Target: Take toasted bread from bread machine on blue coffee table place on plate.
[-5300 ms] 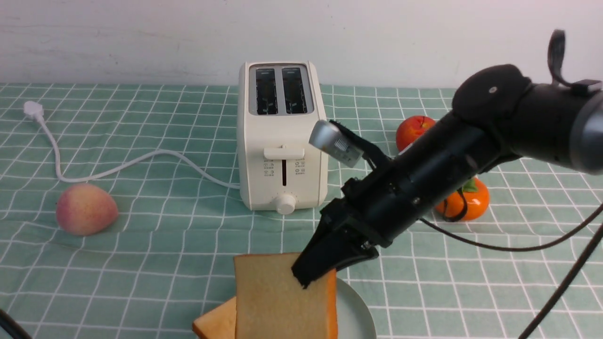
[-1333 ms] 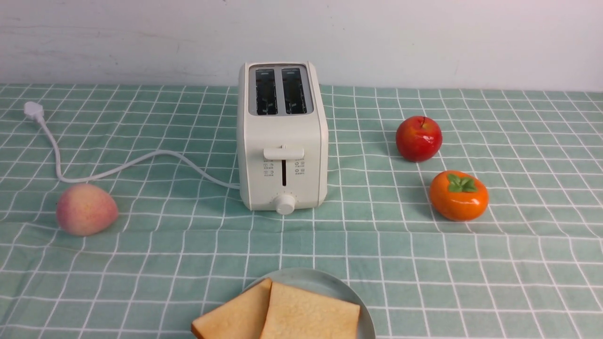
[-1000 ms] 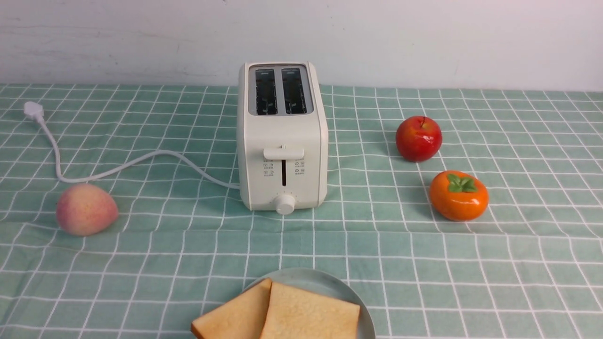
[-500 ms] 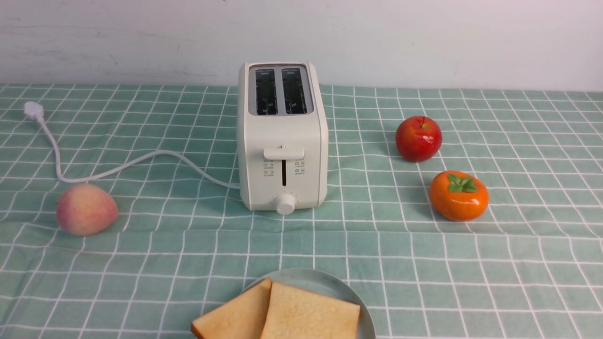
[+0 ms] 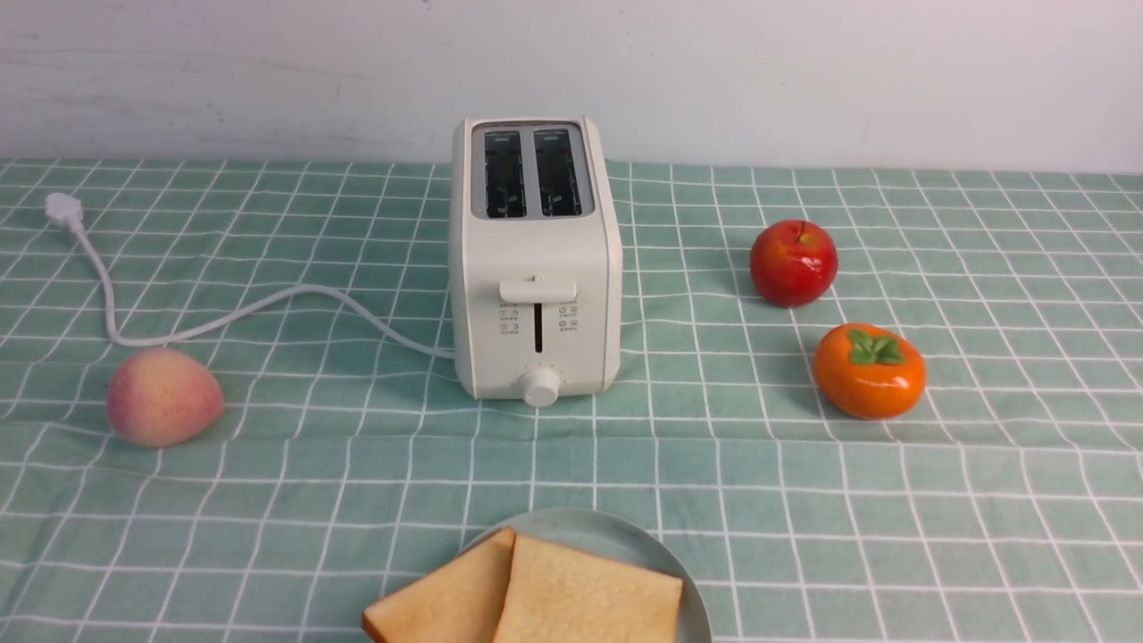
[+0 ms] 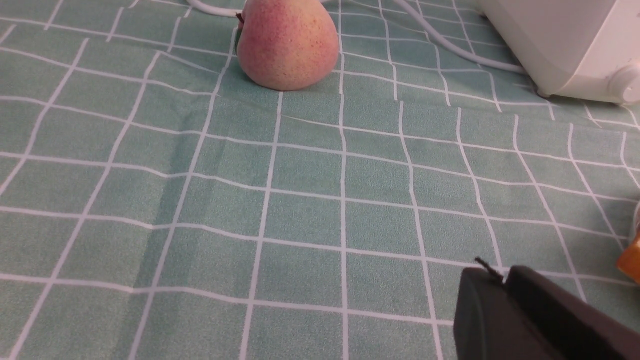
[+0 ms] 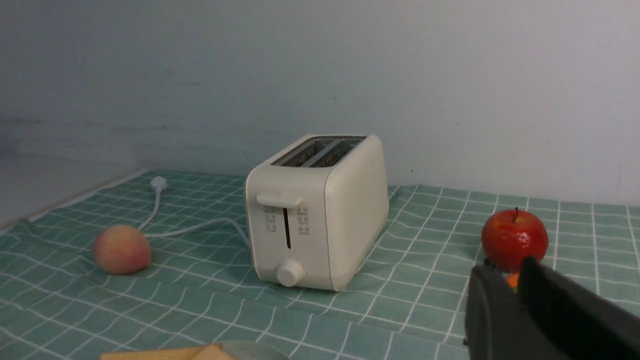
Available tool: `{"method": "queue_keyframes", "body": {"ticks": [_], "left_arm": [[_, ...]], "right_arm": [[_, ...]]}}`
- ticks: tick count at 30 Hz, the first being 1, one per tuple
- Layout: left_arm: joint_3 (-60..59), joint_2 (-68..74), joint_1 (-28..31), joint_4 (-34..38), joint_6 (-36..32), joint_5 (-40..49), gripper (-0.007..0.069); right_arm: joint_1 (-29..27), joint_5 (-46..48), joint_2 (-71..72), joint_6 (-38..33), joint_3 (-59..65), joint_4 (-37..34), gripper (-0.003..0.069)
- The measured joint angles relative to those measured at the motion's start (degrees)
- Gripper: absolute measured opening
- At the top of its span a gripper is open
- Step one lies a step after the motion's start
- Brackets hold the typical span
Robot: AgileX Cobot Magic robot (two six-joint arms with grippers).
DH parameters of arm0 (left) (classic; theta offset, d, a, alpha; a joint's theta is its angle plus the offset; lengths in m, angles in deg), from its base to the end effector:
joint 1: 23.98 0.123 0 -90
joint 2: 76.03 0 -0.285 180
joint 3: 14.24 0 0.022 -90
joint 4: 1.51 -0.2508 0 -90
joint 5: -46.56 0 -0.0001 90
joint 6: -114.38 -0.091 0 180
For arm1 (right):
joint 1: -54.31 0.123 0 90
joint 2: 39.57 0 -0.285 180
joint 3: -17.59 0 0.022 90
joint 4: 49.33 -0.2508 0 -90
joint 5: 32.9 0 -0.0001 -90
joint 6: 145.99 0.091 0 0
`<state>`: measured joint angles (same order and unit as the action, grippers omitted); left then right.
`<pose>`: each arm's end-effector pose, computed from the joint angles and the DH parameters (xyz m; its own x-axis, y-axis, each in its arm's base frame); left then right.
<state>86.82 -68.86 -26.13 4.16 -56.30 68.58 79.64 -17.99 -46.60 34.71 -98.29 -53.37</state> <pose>0.0522 -0.0053 0.1693 -0.3177 -0.2398 -0.9174 -0.0075 0.9681 -0.2504 0.0338 0.0178 0.2659 0.0268 0.1015 -0.9945 -0.4477 0.8907 0.0788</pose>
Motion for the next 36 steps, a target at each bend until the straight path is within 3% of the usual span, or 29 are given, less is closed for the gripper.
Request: {"method": "queue_keyframes", "body": {"ticks": [2,6,7,10,14,36], "left_arm": [[0.0,0.0,0.0,0.0,0.0,0.07,0.0052],[-0.02,0.0,0.0,0.0,0.0,0.07,0.0056],[-0.02,0.0,0.0,0.0,0.0,0.07,0.0056],[-0.02,0.0,0.0,0.0,0.0,0.13,0.0057],[-0.02,0.0,0.0,0.0,0.0,0.18,0.006],[-0.02,0.0,0.0,0.0,0.0,0.18,0.0076]], "right_arm": [[-0.95,-0.26,0.04,-0.06,2.6,0.0,0.0088],[-11.5,-0.19,0.04,-0.35,10.3,0.3,0.0093],[-11.5,-0.19,0.04,-0.35,10.67,0.3,0.0093],[-22.0,4.28,0.04,-0.7,14.41,1.25,0.0099],[-27.95,6.14,0.04,-0.7,14.19,1.68,0.0106],[-28.97,6.22,0.04,-0.7,14.13,1.51,0.0124]]}}
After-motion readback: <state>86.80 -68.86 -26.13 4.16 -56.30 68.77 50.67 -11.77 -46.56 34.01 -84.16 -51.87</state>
